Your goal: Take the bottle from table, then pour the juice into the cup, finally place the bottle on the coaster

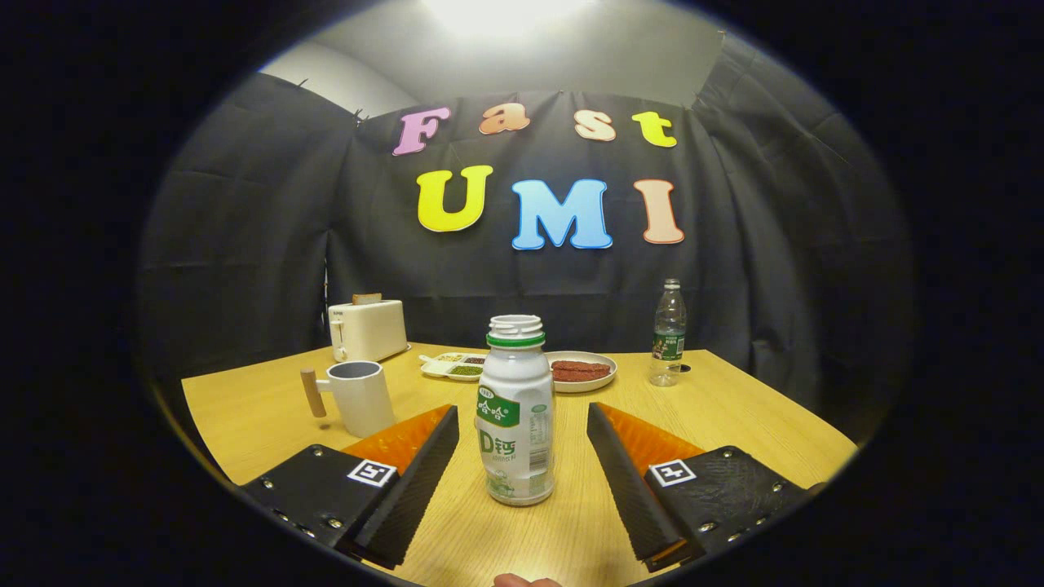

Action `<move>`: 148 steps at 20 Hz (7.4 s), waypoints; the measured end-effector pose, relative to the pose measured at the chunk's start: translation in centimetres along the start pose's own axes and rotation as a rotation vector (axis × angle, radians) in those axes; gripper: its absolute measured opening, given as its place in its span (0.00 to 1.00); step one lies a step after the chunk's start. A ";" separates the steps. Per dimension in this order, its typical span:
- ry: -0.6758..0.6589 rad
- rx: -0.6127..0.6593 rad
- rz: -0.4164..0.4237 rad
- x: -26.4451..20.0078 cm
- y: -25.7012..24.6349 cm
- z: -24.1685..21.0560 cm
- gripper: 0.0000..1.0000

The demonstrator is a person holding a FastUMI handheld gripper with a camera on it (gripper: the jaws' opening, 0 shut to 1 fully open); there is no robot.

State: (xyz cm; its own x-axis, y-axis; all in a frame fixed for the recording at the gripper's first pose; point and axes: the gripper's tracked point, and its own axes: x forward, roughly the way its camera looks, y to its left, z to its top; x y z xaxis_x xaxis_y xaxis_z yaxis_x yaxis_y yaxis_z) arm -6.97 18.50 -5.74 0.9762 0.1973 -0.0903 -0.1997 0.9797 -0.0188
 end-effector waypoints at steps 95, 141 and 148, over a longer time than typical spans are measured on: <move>0.111 -1.333 -0.019 15.4 10.8 1.7 0.72; 0.019 -1.745 -0.067 15.7 11.1 4.8 0.72; 0.013 -1.769 -0.069 15.6 11.2 5.0 0.72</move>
State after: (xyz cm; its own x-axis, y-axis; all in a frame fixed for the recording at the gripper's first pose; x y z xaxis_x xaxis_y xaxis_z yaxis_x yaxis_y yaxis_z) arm 6.46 32.71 -2.42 0.9871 0.1521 -0.0499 -0.0147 -0.2241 -0.9744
